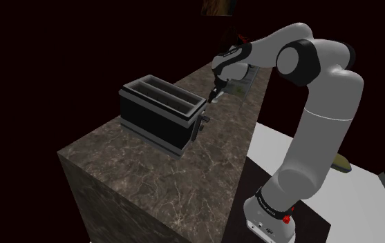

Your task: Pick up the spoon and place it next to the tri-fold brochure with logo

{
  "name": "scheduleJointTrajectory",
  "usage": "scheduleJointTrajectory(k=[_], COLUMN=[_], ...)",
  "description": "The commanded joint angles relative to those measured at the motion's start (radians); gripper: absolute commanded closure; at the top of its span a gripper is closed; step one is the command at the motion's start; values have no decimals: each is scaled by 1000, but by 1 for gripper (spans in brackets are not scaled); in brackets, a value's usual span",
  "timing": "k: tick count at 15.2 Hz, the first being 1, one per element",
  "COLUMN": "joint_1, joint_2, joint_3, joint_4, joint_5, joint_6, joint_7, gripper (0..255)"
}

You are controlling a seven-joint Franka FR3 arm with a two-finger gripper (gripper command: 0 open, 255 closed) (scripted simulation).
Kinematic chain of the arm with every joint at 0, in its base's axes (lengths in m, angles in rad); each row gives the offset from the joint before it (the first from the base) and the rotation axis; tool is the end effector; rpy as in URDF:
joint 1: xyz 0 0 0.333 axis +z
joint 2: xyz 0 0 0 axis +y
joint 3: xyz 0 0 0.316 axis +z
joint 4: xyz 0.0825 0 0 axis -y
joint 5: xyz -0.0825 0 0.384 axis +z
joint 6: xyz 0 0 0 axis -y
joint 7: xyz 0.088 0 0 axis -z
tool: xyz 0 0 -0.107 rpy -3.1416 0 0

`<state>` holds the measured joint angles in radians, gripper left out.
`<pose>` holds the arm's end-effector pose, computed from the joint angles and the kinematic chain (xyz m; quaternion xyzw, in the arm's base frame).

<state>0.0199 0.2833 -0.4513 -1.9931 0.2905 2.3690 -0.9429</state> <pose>0.5610 -0.2423 0.3451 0.9825 0.1682 0.0798 0.0046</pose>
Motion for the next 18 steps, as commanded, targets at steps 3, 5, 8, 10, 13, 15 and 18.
scheduleJointTrajectory(k=[3,5,8,10,13,15,18], joint_1=[0,0,10,16,16,16,16], joint_2=[0,0,-48,-88,-88,-88,-88], joint_3=[0,0,-15,-25,-24,-24,-24], joint_4=[0,0,8,20,20,20,20], joint_5=[0,0,-36,-66,-66,-66,-66], joint_6=[0,0,-49,-95,-95,-95,-95], joint_7=[0,0,23,43,43,43,43], gripper=[0,0,0,0,0,0,0])
